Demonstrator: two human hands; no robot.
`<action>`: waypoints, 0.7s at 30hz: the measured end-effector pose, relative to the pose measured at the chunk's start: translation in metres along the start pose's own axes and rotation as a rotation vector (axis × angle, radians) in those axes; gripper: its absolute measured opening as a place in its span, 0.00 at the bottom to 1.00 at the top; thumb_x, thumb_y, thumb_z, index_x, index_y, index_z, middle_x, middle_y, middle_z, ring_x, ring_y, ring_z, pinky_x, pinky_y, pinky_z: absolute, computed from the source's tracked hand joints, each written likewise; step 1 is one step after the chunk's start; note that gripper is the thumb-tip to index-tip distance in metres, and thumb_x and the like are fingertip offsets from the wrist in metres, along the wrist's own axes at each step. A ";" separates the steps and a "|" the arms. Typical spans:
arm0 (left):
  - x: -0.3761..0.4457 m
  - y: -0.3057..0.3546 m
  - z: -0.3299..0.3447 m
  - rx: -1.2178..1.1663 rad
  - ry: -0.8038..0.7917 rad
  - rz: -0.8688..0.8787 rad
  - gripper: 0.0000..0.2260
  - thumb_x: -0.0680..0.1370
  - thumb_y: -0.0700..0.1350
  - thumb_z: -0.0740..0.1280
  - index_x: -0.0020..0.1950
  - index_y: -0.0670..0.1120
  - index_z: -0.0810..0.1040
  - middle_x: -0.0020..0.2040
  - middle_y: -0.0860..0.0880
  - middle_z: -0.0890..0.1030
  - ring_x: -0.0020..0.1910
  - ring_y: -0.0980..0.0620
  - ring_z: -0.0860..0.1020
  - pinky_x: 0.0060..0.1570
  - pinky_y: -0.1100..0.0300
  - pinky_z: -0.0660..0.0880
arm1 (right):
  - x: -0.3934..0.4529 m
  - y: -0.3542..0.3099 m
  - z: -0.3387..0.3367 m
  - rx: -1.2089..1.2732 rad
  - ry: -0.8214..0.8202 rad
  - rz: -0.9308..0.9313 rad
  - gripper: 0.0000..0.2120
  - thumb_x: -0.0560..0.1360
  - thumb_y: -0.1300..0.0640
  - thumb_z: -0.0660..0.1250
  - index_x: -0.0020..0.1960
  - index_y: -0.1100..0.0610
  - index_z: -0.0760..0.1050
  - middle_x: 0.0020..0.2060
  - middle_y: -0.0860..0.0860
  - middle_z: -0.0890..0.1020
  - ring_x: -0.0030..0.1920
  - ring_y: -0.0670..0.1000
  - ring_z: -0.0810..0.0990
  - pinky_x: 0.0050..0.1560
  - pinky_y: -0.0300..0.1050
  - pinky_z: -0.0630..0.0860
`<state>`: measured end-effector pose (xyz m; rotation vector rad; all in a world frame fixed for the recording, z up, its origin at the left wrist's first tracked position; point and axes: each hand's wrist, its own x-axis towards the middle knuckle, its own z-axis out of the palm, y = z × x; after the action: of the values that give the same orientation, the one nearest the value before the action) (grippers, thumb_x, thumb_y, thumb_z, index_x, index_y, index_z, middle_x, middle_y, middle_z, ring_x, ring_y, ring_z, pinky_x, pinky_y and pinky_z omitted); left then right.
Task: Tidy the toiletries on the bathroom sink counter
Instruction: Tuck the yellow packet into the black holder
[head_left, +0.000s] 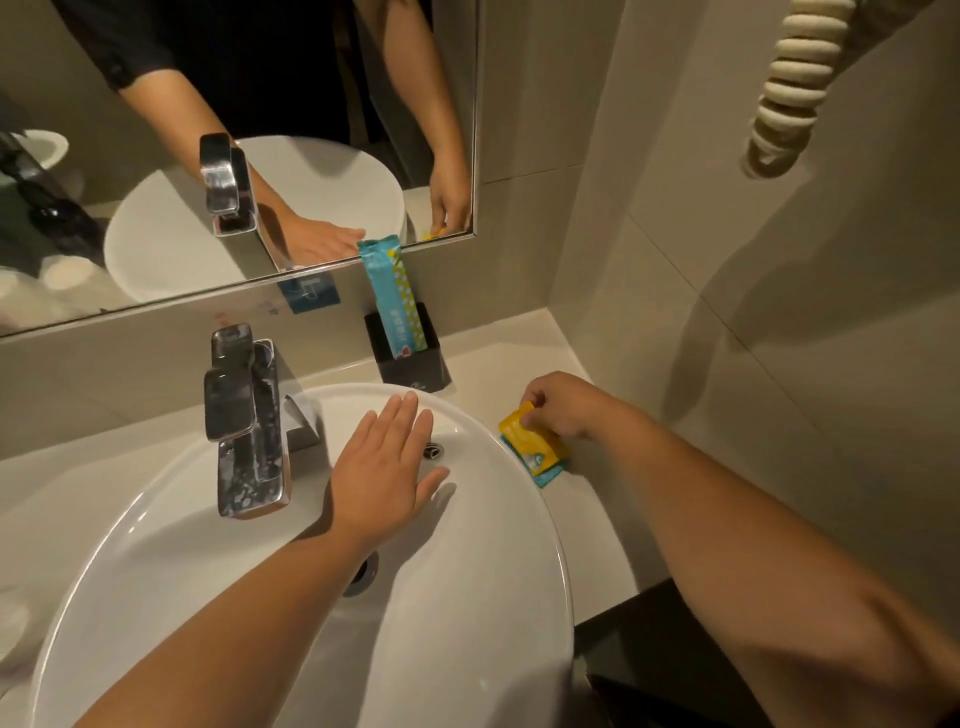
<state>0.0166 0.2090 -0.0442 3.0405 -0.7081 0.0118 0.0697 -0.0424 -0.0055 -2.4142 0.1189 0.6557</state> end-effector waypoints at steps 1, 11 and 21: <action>0.000 0.000 0.000 -0.018 0.010 -0.003 0.32 0.78 0.62 0.46 0.74 0.43 0.64 0.76 0.41 0.60 0.75 0.43 0.57 0.73 0.47 0.52 | 0.005 -0.003 0.002 -0.057 -0.014 0.006 0.05 0.72 0.60 0.69 0.39 0.53 0.75 0.42 0.52 0.79 0.41 0.51 0.76 0.39 0.42 0.70; 0.001 0.001 0.003 -0.014 0.038 -0.024 0.28 0.79 0.60 0.51 0.72 0.44 0.68 0.74 0.42 0.64 0.73 0.42 0.62 0.71 0.46 0.54 | 0.014 -0.001 0.018 -0.111 -0.057 0.041 0.05 0.71 0.62 0.67 0.40 0.53 0.74 0.46 0.55 0.80 0.44 0.54 0.76 0.43 0.45 0.73; 0.001 0.000 0.005 -0.028 0.047 -0.023 0.28 0.78 0.59 0.59 0.72 0.43 0.68 0.75 0.41 0.63 0.74 0.42 0.61 0.71 0.45 0.58 | 0.019 -0.032 -0.037 0.143 0.113 -0.168 0.09 0.72 0.62 0.71 0.42 0.47 0.78 0.40 0.47 0.80 0.44 0.51 0.80 0.47 0.45 0.76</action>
<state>0.0178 0.2079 -0.0489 3.0107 -0.6650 0.0720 0.1093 -0.0372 0.0281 -2.2926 0.0086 0.4199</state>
